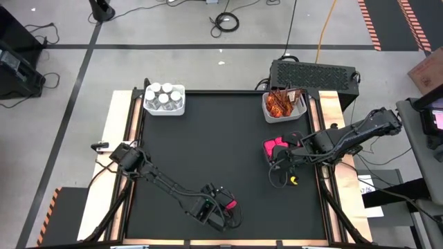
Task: Sort spices by type
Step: Put the red seasoning can into the black transparent bin
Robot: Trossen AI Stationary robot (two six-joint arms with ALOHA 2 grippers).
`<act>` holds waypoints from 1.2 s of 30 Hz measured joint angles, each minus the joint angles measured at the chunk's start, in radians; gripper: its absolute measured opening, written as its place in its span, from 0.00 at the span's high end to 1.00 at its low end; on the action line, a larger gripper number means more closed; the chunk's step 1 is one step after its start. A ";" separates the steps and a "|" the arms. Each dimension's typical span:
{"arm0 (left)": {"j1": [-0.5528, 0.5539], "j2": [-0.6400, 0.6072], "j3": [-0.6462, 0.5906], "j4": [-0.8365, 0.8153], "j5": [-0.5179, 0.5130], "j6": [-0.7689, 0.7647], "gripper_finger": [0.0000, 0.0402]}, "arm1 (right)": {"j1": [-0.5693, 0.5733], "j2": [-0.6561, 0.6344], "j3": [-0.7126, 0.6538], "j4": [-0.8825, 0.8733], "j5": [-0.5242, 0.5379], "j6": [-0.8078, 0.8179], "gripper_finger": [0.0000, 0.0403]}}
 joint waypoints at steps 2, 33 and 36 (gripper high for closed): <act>0.002 0.000 0.000 -0.001 0.013 0.000 0.32 | 0.000 0.000 0.000 0.000 0.000 0.000 1.00; 0.223 -0.090 0.021 0.146 0.174 0.340 0.46 | -0.018 -0.317 0.000 -0.009 0.113 0.050 1.00; 0.294 -0.090 0.021 0.176 0.185 0.387 0.46 | -0.019 -0.351 0.000 -0.010 0.144 0.050 1.00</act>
